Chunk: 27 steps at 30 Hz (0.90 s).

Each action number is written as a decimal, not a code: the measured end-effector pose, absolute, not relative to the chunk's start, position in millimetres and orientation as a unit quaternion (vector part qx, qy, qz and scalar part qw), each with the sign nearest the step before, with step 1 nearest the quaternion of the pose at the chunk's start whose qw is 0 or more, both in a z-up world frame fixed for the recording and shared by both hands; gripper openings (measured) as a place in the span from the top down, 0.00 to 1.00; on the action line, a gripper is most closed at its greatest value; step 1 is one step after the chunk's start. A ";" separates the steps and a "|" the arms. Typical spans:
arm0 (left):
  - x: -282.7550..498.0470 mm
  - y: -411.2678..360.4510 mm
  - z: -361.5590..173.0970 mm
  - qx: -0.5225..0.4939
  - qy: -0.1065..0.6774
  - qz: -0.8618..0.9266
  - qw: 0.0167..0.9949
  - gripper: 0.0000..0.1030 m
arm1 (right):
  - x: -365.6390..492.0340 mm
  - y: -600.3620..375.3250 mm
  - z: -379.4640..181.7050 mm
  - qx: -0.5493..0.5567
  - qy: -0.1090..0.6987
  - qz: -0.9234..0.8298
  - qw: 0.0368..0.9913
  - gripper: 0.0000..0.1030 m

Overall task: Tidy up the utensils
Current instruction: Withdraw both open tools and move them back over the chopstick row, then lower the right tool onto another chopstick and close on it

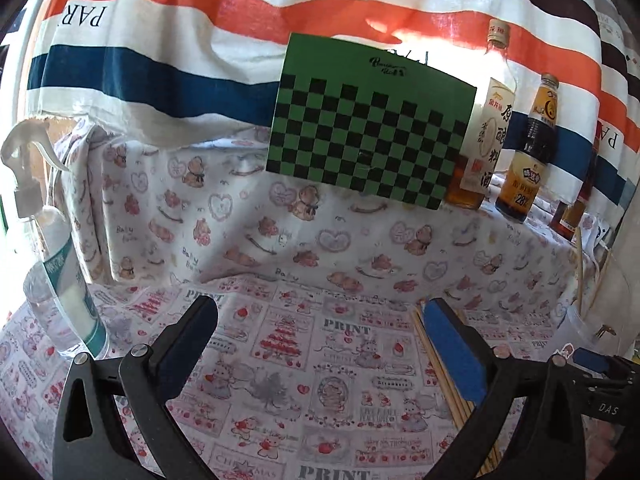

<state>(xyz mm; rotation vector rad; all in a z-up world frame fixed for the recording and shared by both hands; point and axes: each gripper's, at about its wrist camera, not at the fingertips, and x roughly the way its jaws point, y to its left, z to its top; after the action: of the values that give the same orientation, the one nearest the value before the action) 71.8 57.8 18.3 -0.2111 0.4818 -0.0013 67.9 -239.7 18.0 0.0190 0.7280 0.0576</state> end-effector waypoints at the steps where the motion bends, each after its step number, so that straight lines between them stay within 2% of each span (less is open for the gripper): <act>1: 74.1 58.0 15.4 -0.104 0.242 0.002 0.965 0.01 | 63.9 -233.9 23.2 0.004 0.347 0.036 0.937 0.24; 6: 84.1 60.9 -0.3 -0.082 0.256 0.030 0.963 0.01 | 75.6 -217.7 38.9 0.013 0.363 0.070 0.929 0.26; 11: 90.3 63.5 -11.3 -0.074 0.254 0.034 0.964 0.01 | 115.6 -205.5 24.8 0.021 0.421 0.082 0.903 0.58; 20: 94.4 46.1 -14.2 -0.037 0.259 0.027 0.965 0.01 | 183.9 -206.8 -21.2 0.019 0.471 0.026 0.881 0.88; 27: 103.2 40.9 -19.6 -0.025 0.283 0.023 0.958 0.01 | 209.2 -222.7 -36.2 0.067 0.471 0.045 0.878 0.90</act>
<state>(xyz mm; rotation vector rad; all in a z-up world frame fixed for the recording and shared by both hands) 103.2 40.9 -19.6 -0.0517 0.5745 0.0464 209.2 -222.7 -36.2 0.1403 0.9827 0.0928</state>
